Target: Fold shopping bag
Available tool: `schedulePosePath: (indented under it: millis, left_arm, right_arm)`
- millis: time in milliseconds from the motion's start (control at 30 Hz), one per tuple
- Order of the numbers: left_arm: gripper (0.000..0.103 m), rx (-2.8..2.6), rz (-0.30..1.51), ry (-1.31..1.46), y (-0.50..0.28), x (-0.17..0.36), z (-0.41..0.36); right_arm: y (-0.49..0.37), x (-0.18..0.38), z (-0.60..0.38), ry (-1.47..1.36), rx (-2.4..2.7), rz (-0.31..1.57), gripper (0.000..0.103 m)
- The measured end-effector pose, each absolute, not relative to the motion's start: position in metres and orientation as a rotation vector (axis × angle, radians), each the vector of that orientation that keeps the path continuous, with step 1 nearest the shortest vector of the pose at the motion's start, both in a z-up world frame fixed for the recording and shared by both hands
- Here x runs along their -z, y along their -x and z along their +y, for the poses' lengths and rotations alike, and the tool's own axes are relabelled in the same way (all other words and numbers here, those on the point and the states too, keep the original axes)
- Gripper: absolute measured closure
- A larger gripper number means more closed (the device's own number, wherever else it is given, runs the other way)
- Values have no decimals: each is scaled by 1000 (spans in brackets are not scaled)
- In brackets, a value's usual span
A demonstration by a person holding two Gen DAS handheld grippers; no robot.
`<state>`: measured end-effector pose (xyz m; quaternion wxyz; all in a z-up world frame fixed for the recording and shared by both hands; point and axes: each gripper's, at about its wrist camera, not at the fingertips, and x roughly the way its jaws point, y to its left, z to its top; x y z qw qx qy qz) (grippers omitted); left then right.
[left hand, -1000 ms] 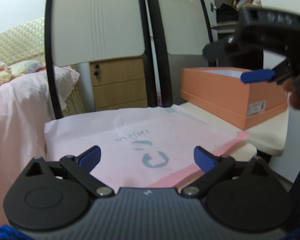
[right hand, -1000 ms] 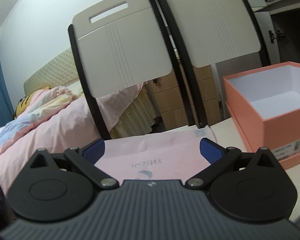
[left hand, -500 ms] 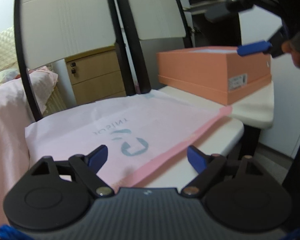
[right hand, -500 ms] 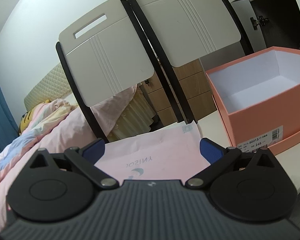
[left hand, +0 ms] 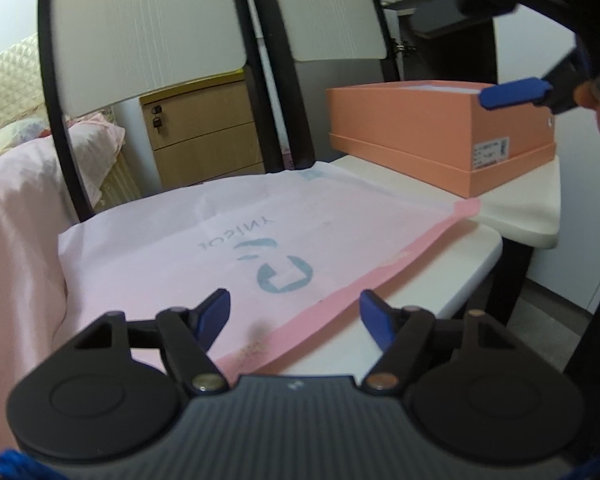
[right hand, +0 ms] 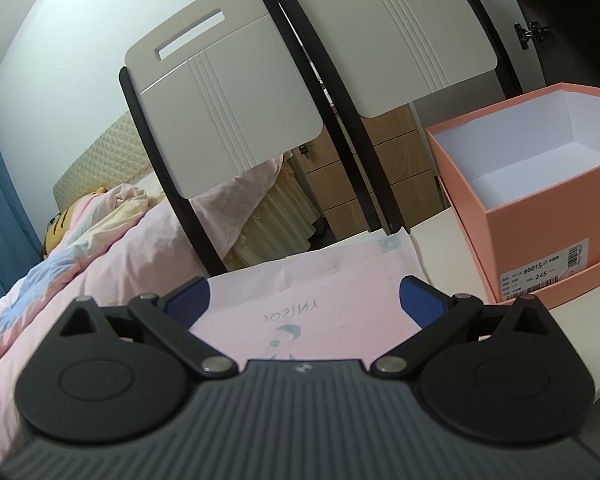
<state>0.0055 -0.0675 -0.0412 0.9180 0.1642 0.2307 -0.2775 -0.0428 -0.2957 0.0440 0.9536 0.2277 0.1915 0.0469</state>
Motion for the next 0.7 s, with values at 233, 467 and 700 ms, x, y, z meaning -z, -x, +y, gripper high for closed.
schedulePosePath:
  millis: [233,467,700]
  left_arm:
    - [33,554,488,-389,-5,46,-73]
    - [56,506,511,-390,-12,49,-70]
    - [82,541,519,-359,-12,49,-68]
  right_arm:
    - [44,-44,-293,-459,-96,392,0]
    - [42,-42,-291,-459,-95,397,0]
    - [40,-42,-285,-410,-104,402,0]
